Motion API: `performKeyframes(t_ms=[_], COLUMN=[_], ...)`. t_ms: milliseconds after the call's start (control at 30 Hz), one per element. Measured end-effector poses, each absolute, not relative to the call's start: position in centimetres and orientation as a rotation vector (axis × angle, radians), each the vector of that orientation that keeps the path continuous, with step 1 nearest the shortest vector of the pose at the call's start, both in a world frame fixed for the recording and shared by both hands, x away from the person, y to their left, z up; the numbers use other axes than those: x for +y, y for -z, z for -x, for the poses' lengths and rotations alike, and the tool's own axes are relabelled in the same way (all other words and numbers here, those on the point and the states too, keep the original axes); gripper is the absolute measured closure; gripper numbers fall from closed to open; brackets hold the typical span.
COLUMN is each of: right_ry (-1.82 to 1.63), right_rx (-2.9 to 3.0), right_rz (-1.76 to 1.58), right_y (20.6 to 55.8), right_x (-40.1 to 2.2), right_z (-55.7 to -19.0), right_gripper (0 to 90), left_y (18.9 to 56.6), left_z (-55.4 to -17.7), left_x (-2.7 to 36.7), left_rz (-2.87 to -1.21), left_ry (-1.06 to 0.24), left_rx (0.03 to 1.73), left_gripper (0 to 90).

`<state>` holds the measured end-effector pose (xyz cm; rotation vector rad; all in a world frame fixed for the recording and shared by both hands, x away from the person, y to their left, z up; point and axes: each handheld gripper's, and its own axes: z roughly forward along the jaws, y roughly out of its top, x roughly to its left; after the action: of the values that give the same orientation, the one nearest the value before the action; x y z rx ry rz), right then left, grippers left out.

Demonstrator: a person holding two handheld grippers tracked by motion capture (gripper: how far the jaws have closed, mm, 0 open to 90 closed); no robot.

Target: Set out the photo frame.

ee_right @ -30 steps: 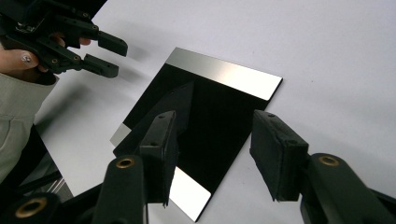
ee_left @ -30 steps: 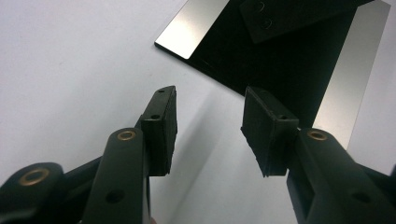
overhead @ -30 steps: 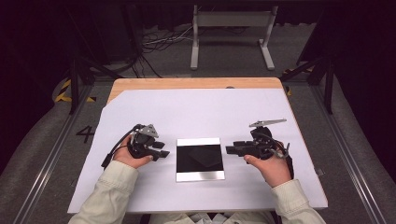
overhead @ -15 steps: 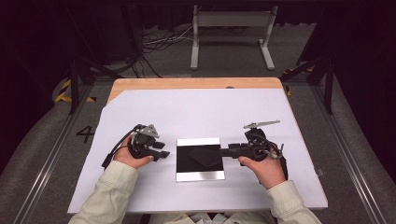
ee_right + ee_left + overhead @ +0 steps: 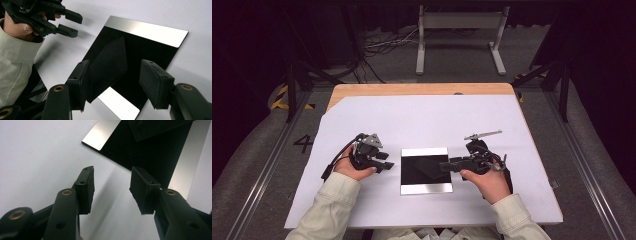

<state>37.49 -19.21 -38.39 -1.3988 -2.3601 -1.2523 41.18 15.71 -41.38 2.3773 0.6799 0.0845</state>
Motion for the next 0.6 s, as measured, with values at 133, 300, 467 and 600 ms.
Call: performKeyframes(t_ms=[133, 300, 467, 600], right_ry=[1.253, 1.244, 1.231, 1.203], right_rx=[-2.36, -2.353, -2.336, -2.305], right_rz=[1.392, 1.386, 1.377, 1.39], right_y=[38.7, 39.0, 39.3, 39.5], right_x=[-18.9, -18.6, -18.0, -17.9], right_z=[-37.5, -37.6, -37.7, -37.8], right_gripper=[41.6, 41.7, 42.4, 44.4], left_y=[41.4, 41.4, 41.4, 41.4], left_z=[-41.2, -41.2, -41.2, -41.2], left_x=[15.7, 15.7, 15.7, 15.7], left_rz=[-2.377, -2.379, -2.38, -2.381], left_ry=[-0.085, -0.082, -0.084, -0.085], left_rx=[0.68, 0.682, 0.682, 0.68], left_gripper=[55.0, 55.0, 55.0, 55.0])
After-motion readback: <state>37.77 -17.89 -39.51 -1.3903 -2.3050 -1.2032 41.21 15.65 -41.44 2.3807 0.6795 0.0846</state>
